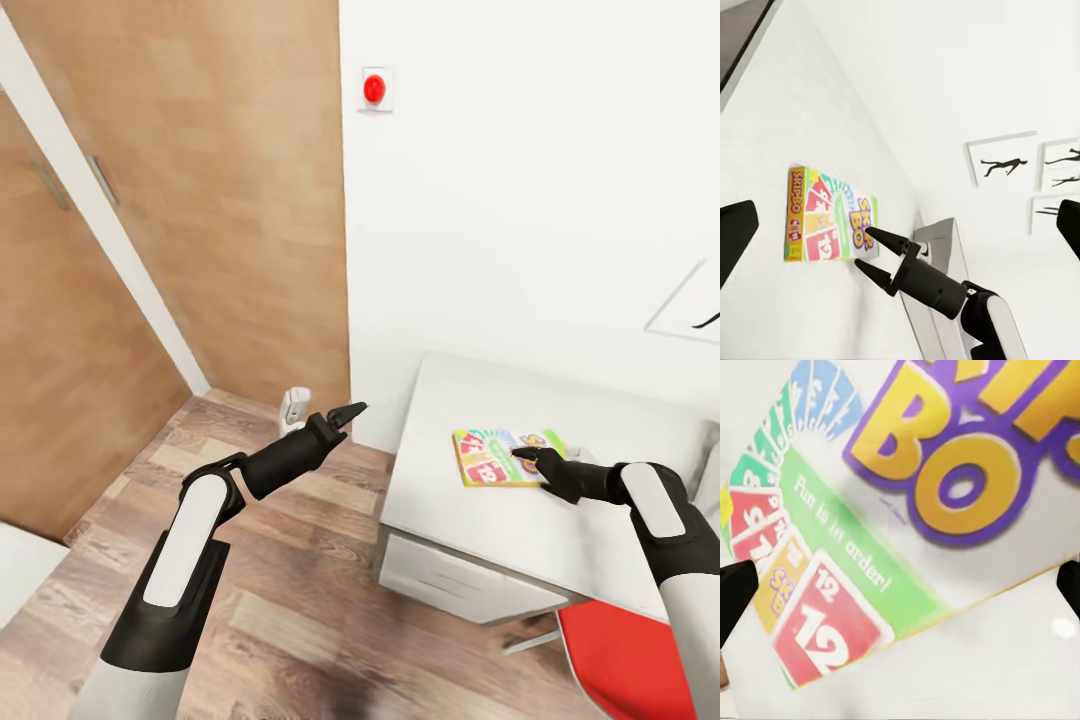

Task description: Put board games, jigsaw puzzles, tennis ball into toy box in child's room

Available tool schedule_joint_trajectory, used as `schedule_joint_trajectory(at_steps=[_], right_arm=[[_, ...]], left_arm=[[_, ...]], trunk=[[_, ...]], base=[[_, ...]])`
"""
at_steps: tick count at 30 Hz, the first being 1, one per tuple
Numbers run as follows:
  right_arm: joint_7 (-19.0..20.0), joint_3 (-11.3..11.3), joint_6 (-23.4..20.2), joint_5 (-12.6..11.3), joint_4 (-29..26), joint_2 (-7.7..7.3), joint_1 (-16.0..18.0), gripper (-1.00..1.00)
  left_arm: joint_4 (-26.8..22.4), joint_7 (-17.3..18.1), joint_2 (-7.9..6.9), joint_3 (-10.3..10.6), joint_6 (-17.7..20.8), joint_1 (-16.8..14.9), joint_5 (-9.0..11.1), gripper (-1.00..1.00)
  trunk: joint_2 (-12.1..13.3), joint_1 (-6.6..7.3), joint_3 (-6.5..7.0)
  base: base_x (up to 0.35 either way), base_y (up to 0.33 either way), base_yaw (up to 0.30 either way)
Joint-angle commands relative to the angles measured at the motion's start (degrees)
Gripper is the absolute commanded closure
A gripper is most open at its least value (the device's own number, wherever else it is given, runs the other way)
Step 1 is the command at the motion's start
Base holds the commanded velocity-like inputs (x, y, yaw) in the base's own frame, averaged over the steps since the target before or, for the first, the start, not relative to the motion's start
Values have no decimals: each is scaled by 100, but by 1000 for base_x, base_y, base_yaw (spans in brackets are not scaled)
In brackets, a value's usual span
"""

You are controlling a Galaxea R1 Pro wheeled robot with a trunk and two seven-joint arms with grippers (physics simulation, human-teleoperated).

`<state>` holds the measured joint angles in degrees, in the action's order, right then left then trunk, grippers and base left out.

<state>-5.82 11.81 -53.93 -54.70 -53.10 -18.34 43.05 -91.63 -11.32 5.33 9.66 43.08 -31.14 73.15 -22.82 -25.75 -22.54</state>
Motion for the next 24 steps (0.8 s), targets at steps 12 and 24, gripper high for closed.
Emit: schedule_joint_trajectory(at_steps=[12,24], right_arm=[[-59,7,-21,-69,-8,-5,4,-100],[-67,11,-21,-69,-13,-64,4,-100]], left_arm=[[-4,-55,3,1,16,-6,63,-100],[-4,-55,3,1,16,-6,62,-100]], trunk=[[-10,-3,-3],[-10,-3,-2]], base=[[0,0,252],[0,0,58]])
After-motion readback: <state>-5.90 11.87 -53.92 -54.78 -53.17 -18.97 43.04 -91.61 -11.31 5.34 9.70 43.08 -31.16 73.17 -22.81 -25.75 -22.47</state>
